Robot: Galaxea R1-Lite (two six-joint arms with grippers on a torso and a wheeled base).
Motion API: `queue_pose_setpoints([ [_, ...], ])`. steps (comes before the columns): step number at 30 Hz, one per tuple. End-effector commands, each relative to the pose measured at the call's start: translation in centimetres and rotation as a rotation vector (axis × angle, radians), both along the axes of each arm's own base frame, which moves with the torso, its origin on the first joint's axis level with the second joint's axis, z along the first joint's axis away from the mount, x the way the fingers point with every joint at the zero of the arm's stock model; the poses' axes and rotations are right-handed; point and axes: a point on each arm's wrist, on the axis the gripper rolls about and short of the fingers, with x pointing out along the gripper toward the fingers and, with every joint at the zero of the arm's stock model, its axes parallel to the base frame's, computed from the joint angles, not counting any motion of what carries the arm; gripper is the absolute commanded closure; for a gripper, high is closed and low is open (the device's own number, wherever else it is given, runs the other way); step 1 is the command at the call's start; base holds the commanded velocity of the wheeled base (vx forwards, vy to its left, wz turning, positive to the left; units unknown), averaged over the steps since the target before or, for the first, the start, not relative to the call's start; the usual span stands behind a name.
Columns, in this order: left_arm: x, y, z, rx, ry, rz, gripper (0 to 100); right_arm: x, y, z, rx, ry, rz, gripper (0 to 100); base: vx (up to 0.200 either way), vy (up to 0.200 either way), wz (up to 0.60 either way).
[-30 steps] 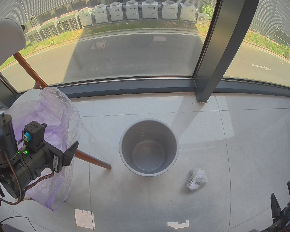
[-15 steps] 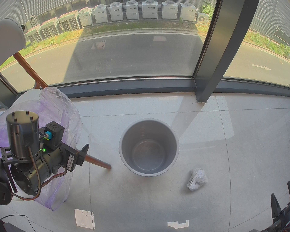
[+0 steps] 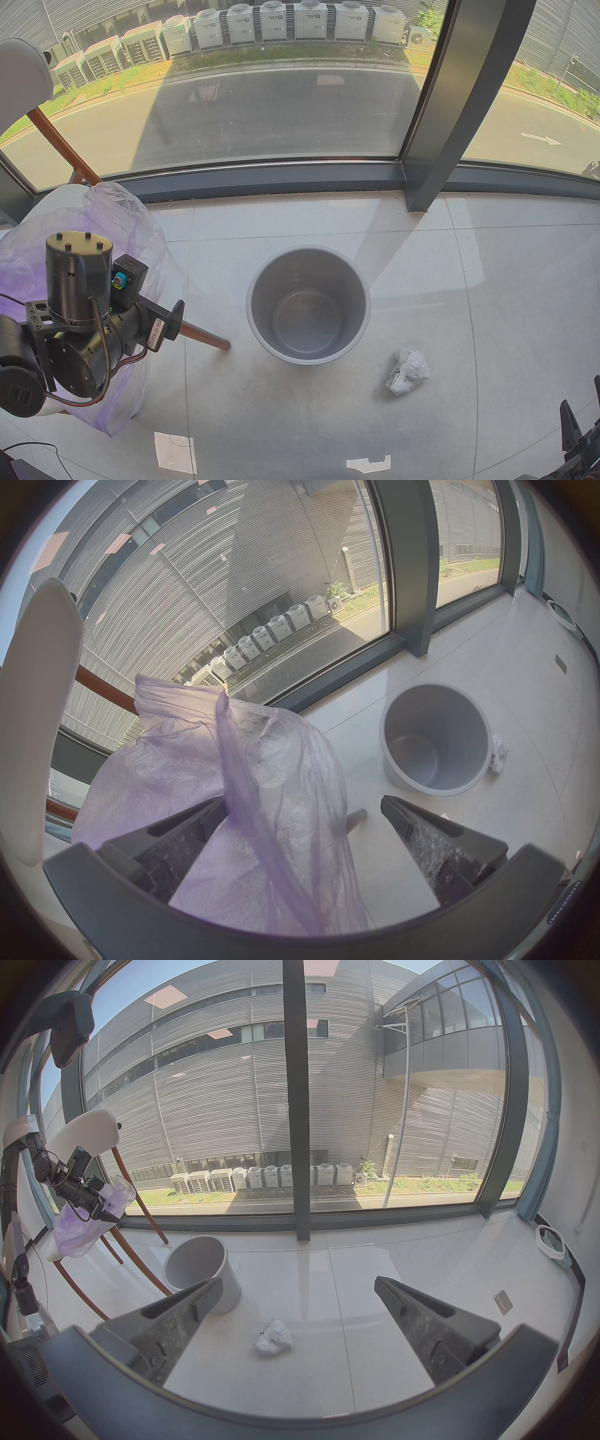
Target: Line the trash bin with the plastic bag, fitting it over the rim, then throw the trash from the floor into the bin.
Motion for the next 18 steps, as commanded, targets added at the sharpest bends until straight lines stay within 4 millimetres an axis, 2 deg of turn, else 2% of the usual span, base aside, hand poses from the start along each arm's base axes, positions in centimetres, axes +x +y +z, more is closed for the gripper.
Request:
queue_pose_setpoints([
  [1, 0.8, 0.0, -0.1, 0.008, 0.006, 0.019, 0, 0.0, 0.0, -0.5, 0.000, 0.000, 0.001, 0, 0.000, 0.000, 0.00],
  [4, 1.0, 0.1, -0.2, 0.013, 0.010, 0.025, 0, 0.0, 0.0, -0.5, 0.000, 0.002, 0.001, 0, 0.000, 0.000, 0.00],
  [5, 1.0, 0.2, -0.2, 0.011, 0.009, 0.030, 100, 0.0, 0.0, -0.5, 0.000, 0.000, 0.001, 0, 0.000, 0.000, 0.00],
  [18, 1.6, 1.6, 0.4, -0.028, 0.000, 0.045, 100, 0.0, 0.0, -0.5, 0.001, 0.000, 0.001, 0, 0.000, 0.000, 0.00],
])
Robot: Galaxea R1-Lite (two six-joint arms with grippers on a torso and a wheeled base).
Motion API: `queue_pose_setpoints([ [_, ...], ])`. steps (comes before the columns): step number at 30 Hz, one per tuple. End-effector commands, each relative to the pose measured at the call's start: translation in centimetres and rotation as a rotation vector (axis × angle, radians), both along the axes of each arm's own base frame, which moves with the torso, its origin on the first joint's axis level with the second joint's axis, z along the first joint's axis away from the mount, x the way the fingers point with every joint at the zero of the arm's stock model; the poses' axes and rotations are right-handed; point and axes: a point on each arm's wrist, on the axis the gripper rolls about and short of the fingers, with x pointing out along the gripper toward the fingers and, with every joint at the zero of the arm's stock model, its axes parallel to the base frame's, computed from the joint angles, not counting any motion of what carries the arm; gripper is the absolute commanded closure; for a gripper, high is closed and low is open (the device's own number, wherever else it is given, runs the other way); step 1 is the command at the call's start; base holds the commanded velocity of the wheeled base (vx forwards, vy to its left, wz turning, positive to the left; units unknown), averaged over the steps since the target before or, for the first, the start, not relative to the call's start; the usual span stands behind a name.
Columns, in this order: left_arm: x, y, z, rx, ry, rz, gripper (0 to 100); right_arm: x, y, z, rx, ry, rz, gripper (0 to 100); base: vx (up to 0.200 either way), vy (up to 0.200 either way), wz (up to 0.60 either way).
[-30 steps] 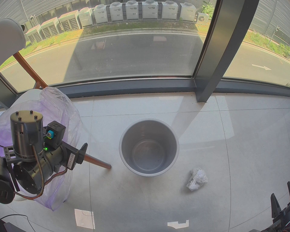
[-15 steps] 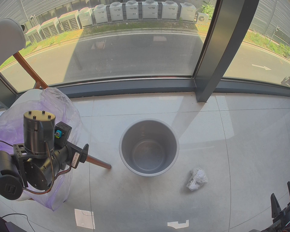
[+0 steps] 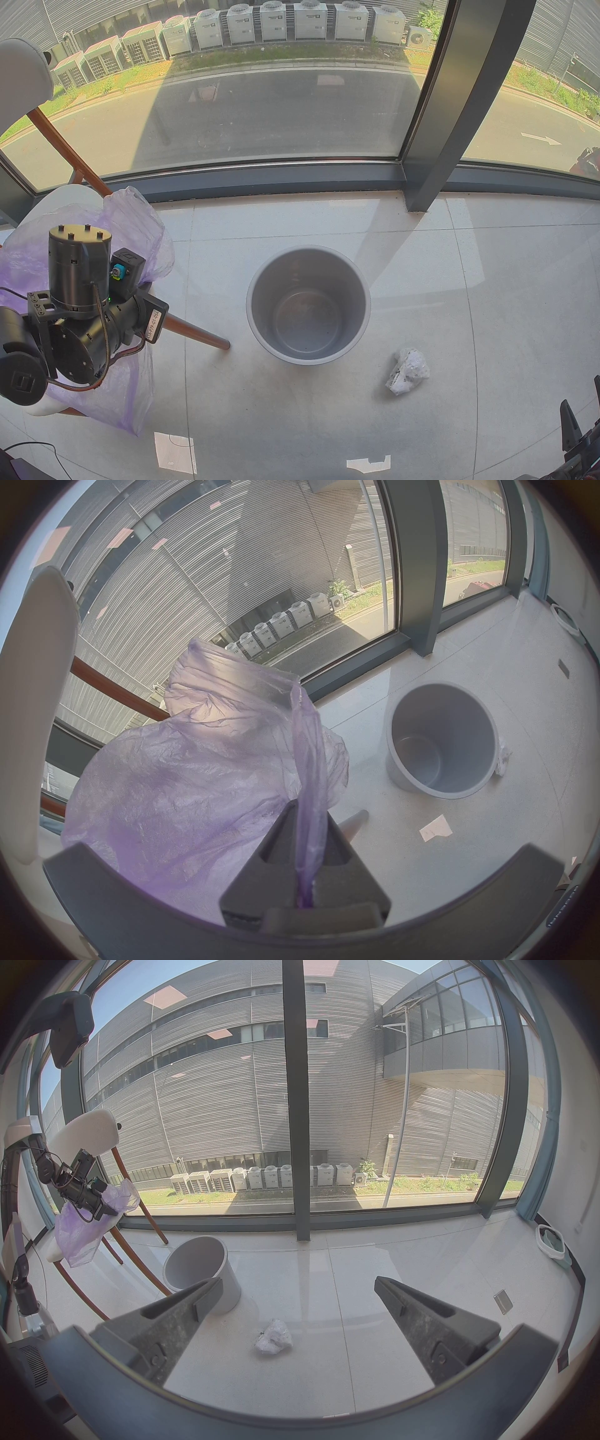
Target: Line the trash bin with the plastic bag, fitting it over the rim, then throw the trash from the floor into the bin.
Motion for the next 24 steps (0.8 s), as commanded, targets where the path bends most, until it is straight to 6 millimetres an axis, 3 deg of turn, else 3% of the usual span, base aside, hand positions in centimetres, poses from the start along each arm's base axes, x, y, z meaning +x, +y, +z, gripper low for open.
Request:
queue_pose_setpoints([
  [1, 0.0, 0.8, 1.1, -0.030, -0.037, 0.017, 100, 0.0, 0.0, -0.5, 0.000, 0.001, 0.001, 0, 0.000, 0.000, 0.00],
  [8, -3.2, 3.1, 4.1, -0.115, -0.159, 0.005, 100, 0.0, 0.0, -0.5, 0.001, 0.001, 0.001, 0, 0.000, 0.000, 0.00],
  [15, -7.1, 5.2, 5.9, -0.189, -0.268, -0.056, 100, 0.0, 0.0, -0.5, 0.001, 0.001, 0.001, 0, 0.000, 0.000, 0.00],
  [24, -10.4, 6.6, 7.2, -0.297, -0.323, -0.140, 100, 0.0, 0.0, -0.5, 0.000, 0.001, 0.001, 0, 0.000, 0.000, 0.00],
])
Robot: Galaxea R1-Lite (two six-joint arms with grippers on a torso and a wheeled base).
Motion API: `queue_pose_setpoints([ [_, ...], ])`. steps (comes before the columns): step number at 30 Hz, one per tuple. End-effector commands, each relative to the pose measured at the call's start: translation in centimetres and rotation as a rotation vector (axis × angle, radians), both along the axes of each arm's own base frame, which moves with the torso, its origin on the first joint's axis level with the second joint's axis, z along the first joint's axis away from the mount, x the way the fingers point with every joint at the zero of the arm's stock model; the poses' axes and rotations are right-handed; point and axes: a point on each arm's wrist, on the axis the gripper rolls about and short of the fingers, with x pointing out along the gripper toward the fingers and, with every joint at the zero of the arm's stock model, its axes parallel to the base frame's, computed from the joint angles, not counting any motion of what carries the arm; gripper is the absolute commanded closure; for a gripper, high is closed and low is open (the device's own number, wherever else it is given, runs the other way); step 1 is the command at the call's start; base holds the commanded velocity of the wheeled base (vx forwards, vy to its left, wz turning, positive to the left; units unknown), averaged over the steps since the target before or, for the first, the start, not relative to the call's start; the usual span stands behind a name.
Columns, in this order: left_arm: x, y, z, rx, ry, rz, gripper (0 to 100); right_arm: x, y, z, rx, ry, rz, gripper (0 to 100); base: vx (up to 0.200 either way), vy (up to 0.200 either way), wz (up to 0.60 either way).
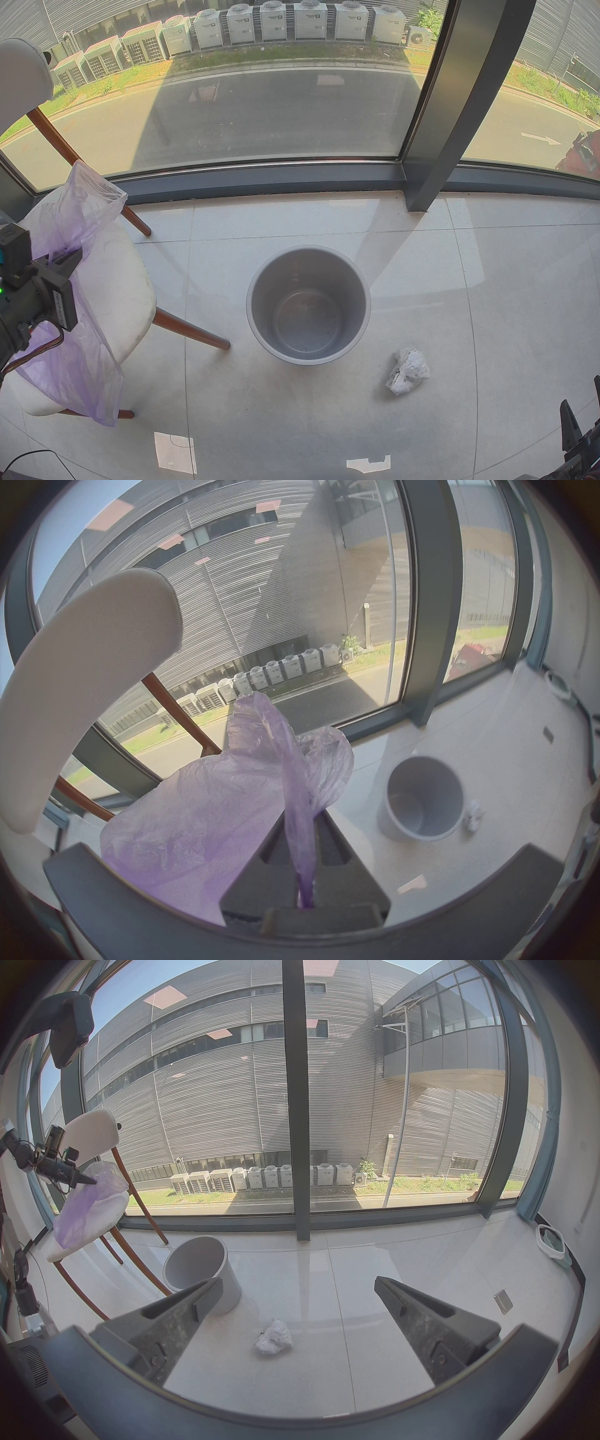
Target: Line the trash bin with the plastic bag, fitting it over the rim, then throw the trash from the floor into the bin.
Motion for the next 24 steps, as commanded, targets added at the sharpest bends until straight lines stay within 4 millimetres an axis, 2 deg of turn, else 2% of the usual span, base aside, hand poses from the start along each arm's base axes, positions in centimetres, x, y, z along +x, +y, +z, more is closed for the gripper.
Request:
queue_pose_setpoints([
  [1, -2.9, 1.2, 1.4, -0.121, -0.086, -0.060, 100, 0.0, 0.0, -0.5, 0.000, 0.001, 0.001, 0, 0.000, 0.000, 0.00],
  [7, -3.9, 1.3, 2.3, -0.267, -0.111, -0.209, 100, 0.0, 0.0, -0.5, 0.000, 0.002, 0.001, 0, 0.000, 0.000, 0.00],
  [10, -4.3, 1.1, 2.8, -0.339, -0.104, -0.342, 100, 0.0, 0.0, -0.5, 0.001, 0.001, 0.001, 0, 0.000, 0.000, 0.00],
  [14, -4.5, 0.8, 3.4, -0.355, -0.098, -0.492, 100, 0.0, 0.0, -0.5, 0.010, 0.001, -0.002, 0, 0.000, 0.000, 0.00],
  [19, -4.7, 0.5, 5.1, -0.364, -0.118, -0.675, 100, 0.0, 0.0, -0.5, 0.012, 0.001, -0.004, 0, 0.000, 0.000, 0.00],
  [24, -4.3, 0.0, 5.5, -0.362, -0.092, -0.815, 100, 0.0, 0.0, -0.5, 0.013, 0.001, -0.004, 0, 0.000, 0.000, 0.00],
])
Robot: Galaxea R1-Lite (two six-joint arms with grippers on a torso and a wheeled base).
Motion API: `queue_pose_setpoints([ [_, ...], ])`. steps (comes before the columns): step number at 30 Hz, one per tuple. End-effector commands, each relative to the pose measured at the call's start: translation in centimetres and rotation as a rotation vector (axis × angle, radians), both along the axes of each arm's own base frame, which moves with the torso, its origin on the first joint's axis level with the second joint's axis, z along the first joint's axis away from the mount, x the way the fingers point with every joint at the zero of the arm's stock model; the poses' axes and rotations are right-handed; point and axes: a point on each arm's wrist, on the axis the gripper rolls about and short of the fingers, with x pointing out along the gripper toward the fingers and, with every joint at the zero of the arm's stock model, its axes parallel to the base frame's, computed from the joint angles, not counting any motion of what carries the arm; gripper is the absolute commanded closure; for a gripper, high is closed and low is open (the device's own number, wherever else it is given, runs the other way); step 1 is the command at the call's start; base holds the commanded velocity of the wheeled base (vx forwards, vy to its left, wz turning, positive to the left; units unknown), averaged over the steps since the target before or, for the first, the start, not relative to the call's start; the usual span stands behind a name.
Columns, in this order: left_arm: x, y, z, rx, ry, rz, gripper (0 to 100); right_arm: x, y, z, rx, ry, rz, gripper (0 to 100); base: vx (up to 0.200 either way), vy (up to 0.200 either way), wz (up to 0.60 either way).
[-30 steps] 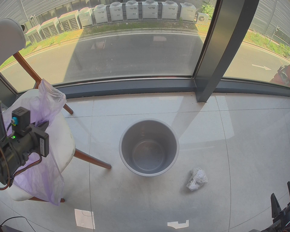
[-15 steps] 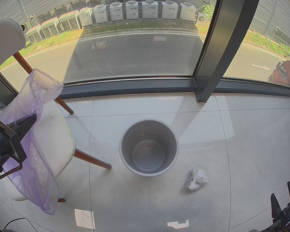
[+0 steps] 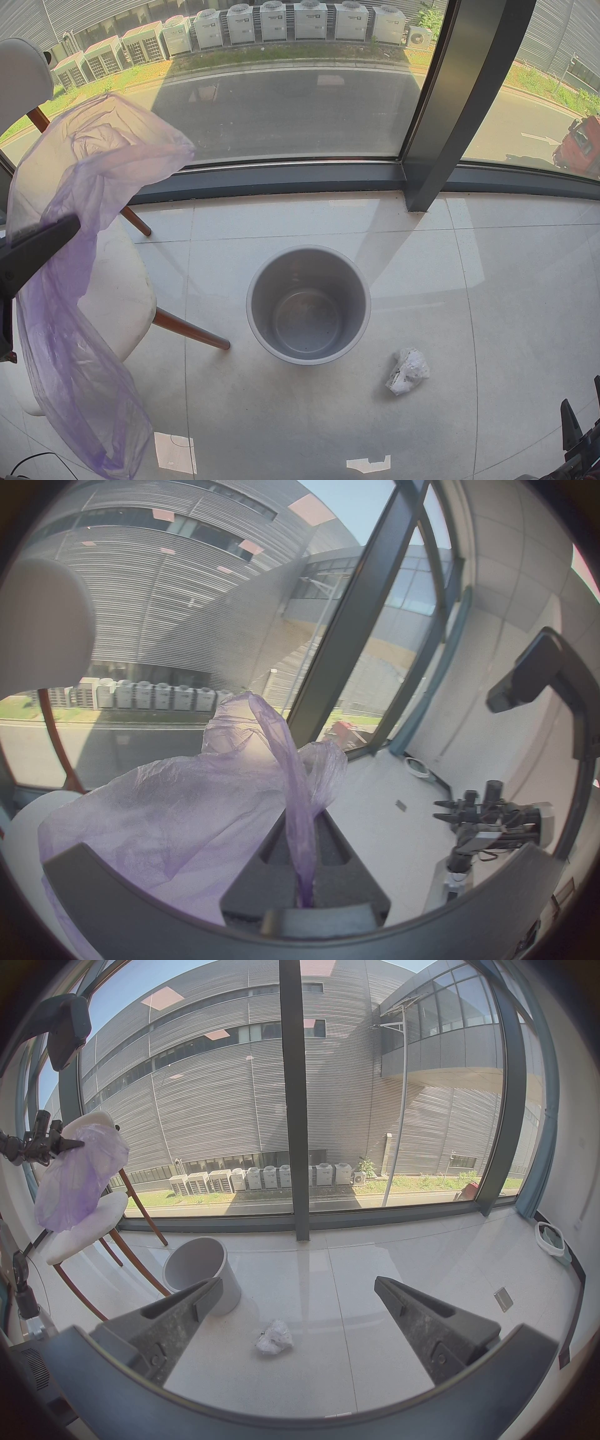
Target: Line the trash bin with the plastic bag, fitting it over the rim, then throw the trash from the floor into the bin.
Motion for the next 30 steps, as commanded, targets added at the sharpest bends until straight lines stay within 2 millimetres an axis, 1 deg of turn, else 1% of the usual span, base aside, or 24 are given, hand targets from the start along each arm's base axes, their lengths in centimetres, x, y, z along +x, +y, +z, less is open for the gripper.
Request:
queue_pose_setpoints([
  [1, 0.5, -0.4, 1.0, -0.001, -0.015, -0.092, 100, 0.0, 0.0, -0.5, 0.002, 0.001, 0.001, 0, 0.000, 0.000, 0.00],
  [7, 1.3, -0.9, 1.6, 0.005, -0.012, -0.148, 100, 0.0, 0.0, -0.5, 0.005, 0.001, 0.001, 0, 0.000, 0.000, 0.00],
  [9, 1.6, -1.3, 1.6, 0.010, -0.003, -0.193, 100, 0.0, 0.0, -0.5, 0.011, 0.001, 0.000, 0, 0.000, 0.000, 0.00],
  [13, 1.5, -2.0, 1.5, 0.018, 0.003, -0.304, 100, 0.0, 0.0, -0.5, 0.011, 0.001, 0.000, 0, 0.000, 0.000, 0.00],
  [16, 2.0, -2.9, 1.8, 0.020, 0.013, -0.352, 100, 0.0, 0.0, -0.5, 0.011, 0.000, 0.000, 0, 0.000, 0.000, 0.00],
  [21, 2.4, -3.9, 2.9, -0.030, 0.061, -0.405, 100, 0.0, 0.0, -0.5, 0.011, 0.000, 0.000, 0, 0.000, 0.000, 0.00],
  [24, 2.0, -4.4, 4.2, -0.126, 0.152, -0.466, 100, 0.0, 0.0, -0.5, 0.011, 0.000, 0.000, 0, 0.000, 0.000, 0.00],
  [26, 2.4, -5.0, 4.6, -0.152, 0.190, -0.485, 100, 0.0, 0.0, -0.5, 0.011, 0.000, 0.000, 0, 0.000, 0.000, 0.00],
  [27, 3.1, -5.7, 4.7, -0.169, 0.209, -0.499, 100, 0.0, 0.0, -0.5, 0.011, 0.000, 0.000, 0, 0.000, 0.000, 0.00],
  [30, 4.4, -7.0, 4.6, -0.188, 0.194, -0.520, 100, 0.0, 0.0, -0.5, 0.011, 0.000, 0.000, 0, 0.000, 0.000, 0.00],
])
